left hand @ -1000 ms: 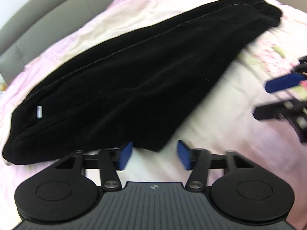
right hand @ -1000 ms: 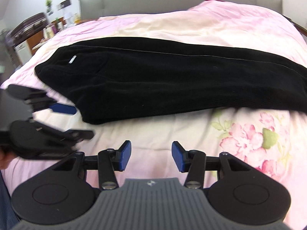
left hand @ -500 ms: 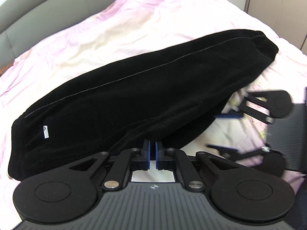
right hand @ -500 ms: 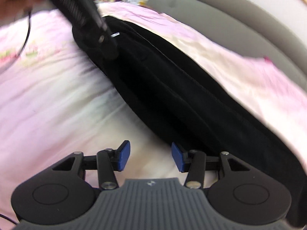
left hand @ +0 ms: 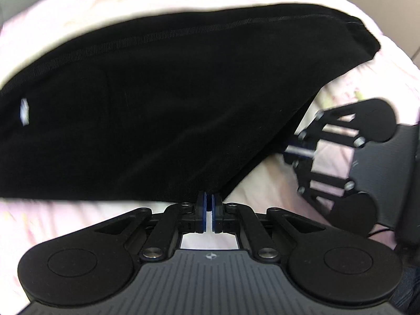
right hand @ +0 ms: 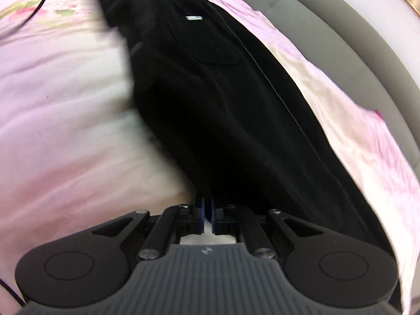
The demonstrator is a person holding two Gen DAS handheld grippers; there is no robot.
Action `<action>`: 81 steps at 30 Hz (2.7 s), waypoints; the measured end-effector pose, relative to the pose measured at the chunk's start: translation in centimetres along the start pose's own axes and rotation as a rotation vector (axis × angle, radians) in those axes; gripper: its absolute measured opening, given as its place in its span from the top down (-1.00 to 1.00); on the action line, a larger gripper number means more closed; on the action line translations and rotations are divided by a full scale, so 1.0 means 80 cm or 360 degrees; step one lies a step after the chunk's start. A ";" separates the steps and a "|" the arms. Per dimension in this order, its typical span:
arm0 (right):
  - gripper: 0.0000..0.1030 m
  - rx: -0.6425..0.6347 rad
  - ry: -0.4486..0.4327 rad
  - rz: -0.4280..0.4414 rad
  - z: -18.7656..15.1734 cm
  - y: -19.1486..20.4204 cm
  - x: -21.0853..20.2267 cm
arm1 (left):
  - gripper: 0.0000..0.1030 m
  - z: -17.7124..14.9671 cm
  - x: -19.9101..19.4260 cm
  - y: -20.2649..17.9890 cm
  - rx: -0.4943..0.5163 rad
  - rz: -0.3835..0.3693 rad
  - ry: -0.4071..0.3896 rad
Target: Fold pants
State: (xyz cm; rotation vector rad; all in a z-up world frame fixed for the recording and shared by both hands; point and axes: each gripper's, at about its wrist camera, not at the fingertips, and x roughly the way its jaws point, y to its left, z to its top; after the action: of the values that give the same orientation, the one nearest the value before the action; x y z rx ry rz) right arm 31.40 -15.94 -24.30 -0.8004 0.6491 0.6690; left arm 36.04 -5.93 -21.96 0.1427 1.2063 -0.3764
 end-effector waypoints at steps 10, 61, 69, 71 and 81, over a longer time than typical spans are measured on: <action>1.00 0.0194 0.0083 0.0053 -0.023 -0.025 -0.028 | 0.99 -0.009 0.026 0.004 0.0057 0.0071 0.0313; 0.82 0.2513 0.0010 -0.0399 -0.470 -0.513 -0.054 | 0.48 0.275 0.138 0.000 -0.0089 0.0447 0.0001; 0.34 0.2113 0.0164 -0.0454 -0.427 -0.495 -0.087 | 0.41 0.223 0.072 -0.054 0.0239 0.0391 -0.0189; 0.34 0.1950 0.0181 -0.0433 -0.413 -0.479 -0.095 | 0.33 0.206 0.056 -0.084 0.0359 0.0313 -0.0235; 0.37 0.1183 0.0186 -0.0145 -0.316 -0.351 -0.080 | -0.14 0.132 0.041 -0.214 0.0924 0.0093 -0.0295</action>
State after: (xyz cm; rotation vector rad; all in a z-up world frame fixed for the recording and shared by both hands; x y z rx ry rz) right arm 41.67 -52.74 -21.19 -0.1742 0.8856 0.2558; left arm 40.25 -25.73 -19.70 0.6287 0.8814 -0.6674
